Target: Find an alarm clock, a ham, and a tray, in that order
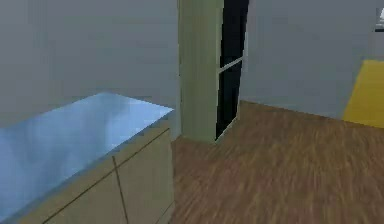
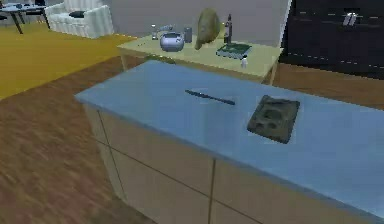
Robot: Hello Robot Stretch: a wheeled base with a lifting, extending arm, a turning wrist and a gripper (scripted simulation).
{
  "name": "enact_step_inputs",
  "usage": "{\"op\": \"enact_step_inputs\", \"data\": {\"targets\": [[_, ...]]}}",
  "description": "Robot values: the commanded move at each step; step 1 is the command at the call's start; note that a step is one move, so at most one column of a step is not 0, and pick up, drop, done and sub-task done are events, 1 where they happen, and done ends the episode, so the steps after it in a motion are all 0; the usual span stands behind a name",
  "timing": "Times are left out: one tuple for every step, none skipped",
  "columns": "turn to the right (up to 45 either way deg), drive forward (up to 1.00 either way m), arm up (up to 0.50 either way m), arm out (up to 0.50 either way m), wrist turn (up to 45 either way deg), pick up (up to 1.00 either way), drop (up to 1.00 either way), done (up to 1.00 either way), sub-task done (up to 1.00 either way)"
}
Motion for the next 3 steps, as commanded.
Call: {"op": "enact_step_inputs", "data": {"targets": [[36.0,0.0,0.0,0.0,0.0,0.0,0.0,0.0,0.0],[0.0,1.0,0.0,0.0,0.0,0.0,0.0,0.0,0.0],[0.0,0.2,0.0,0.0,0.0,0.0,0.0,0.0,0.0]]}}
